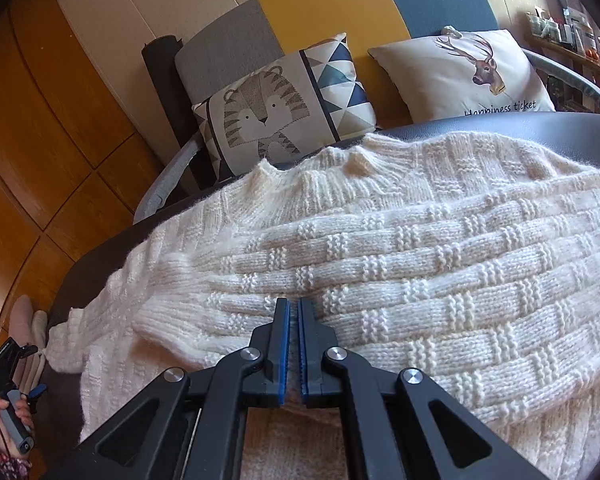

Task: Fold clothes
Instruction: 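Grasp the sleeve cuff with the left tool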

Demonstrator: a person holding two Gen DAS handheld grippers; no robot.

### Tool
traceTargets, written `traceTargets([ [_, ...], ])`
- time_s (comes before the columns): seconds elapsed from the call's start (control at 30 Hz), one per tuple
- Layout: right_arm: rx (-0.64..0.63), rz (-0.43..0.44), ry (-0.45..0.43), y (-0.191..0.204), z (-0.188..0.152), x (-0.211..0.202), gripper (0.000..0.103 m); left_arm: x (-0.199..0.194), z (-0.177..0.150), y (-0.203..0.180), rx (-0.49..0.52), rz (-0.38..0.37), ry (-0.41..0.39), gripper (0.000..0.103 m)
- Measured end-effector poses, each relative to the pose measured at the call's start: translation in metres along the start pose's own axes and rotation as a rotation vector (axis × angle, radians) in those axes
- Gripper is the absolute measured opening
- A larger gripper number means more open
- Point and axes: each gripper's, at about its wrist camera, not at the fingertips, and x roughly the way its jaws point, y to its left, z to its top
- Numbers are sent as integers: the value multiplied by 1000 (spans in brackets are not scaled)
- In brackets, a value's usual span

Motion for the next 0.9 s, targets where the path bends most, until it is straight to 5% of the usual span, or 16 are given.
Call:
traceTargets([
  [0.23,17,19,-4,-2,-2,-1,1,21,16,3,14,-179,63,91],
  [0.4,24,27,-6,-3,-3,-2,1,28,21,0,13,-209,59,91],
  [0.63,27,31,-11,-3,-3,-2,1,34,18,-22,98,-149,53,90],
  [0.67,28,32,-11,-3,-4,-2,1,35,17,-24,96,-152,51,86],
  [0.73,31,35,-12,-4,-4,-2,1,45,17,-23,57,-171,85,41],
  [0.77,32,37,-12,-4,-4,-2,1,51,17,-22,29,-177,110,30],
  [0.8,33,38,-12,-4,-4,-2,1,57,16,-19,-6,-183,124,21],
  [0.9,34,40,-13,-5,-5,-2,1,59,14,-17,-51,-209,109,17],
])
